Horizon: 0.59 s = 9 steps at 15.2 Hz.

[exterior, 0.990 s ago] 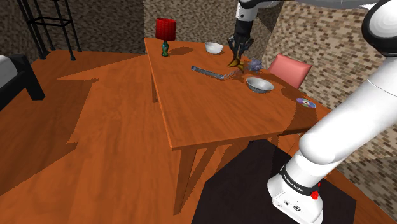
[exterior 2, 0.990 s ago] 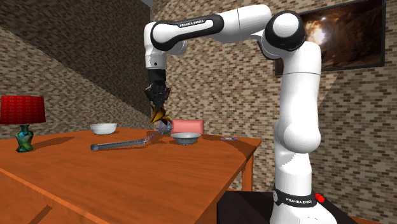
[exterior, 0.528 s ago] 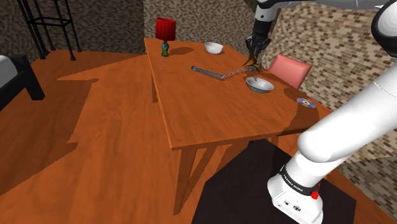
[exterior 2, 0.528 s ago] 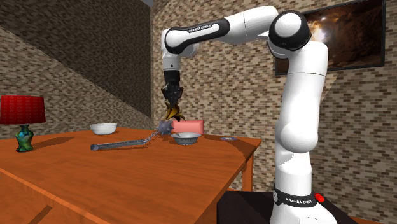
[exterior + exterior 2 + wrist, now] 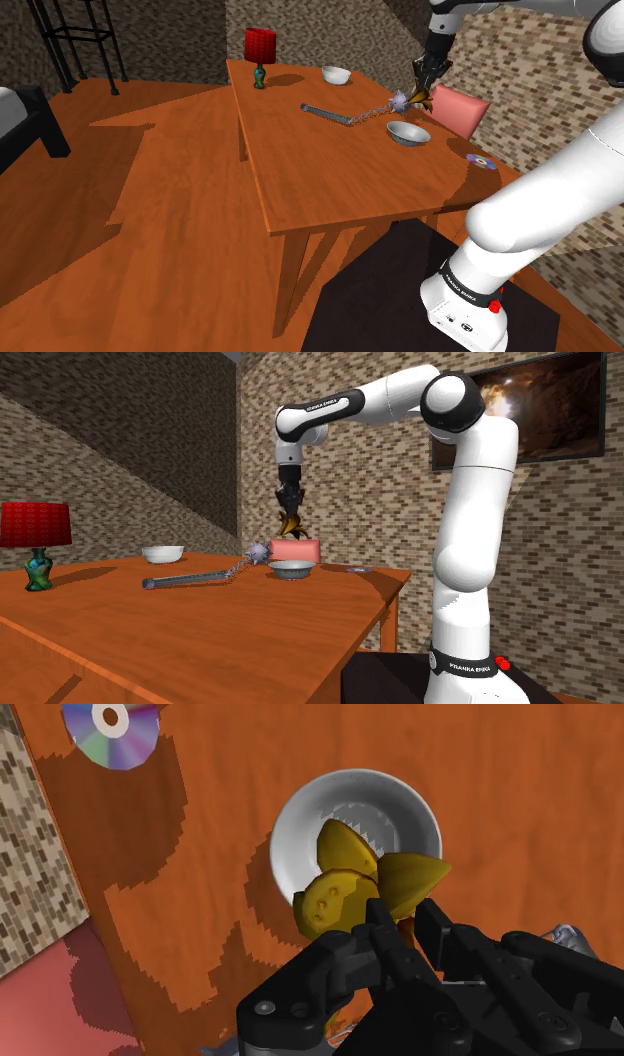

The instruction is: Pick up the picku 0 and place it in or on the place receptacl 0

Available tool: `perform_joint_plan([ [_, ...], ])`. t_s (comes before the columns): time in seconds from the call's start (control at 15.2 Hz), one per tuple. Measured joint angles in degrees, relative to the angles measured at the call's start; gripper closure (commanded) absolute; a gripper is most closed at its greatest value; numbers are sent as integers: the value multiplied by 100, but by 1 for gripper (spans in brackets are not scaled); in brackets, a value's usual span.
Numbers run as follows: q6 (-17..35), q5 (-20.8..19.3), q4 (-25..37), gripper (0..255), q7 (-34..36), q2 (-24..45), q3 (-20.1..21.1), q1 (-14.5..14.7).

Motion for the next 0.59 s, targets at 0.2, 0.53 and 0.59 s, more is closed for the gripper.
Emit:
perform_joint_plan([
  [0.2,193,-14,-213,255,-37,-23,-39,-26],
  [0.53,577,-31,-602,255,-10,-28,-59,-38],
  [0.59,662,-37,-701,255,-4,-40,-64,-42],
])
